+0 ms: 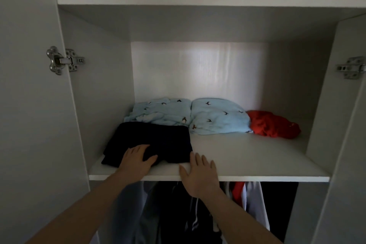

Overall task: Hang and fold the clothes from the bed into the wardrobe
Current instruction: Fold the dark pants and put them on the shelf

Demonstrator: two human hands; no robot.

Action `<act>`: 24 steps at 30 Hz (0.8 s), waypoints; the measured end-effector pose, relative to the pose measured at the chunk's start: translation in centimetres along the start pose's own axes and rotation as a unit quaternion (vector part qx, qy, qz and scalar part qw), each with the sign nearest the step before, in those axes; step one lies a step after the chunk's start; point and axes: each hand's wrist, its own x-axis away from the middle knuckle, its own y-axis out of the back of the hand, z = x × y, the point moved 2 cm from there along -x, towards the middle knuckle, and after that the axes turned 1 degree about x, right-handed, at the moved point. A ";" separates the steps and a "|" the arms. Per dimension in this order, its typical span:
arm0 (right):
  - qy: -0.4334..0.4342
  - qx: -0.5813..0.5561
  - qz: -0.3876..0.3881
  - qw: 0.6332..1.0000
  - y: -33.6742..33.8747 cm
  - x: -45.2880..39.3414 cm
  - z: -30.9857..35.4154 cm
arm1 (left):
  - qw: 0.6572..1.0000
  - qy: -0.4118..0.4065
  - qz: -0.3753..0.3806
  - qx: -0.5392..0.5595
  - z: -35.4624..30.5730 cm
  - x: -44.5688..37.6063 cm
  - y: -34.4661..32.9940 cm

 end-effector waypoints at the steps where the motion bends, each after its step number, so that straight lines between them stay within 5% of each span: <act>1: -0.011 -0.004 -0.008 1.000 -0.2 0.2 0.3 | 1.000 -0.008 0.000 -0.006 0.3 -0.1 -0.2; 11: 0.017 -0.083 -0.048 0.995 0.3 7.2 0.4 | 0.994 -0.054 -0.082 -0.053 0.7 0.4 -0.3; 16: -0.060 -0.190 -0.116 0.973 2.6 17.4 -3.0 | 0.970 -0.185 -0.148 0.053 -3.7 5.9 0.1; 20: -0.159 -0.219 -0.146 0.952 4.7 28.7 -7.5 | 0.926 -0.303 -0.083 0.211 -12.4 13.2 -2.6; 24: -0.276 -0.193 -0.194 0.921 6.7 43.0 -10.9 | 0.862 -0.375 0.073 0.333 -22.2 24.1 -5.1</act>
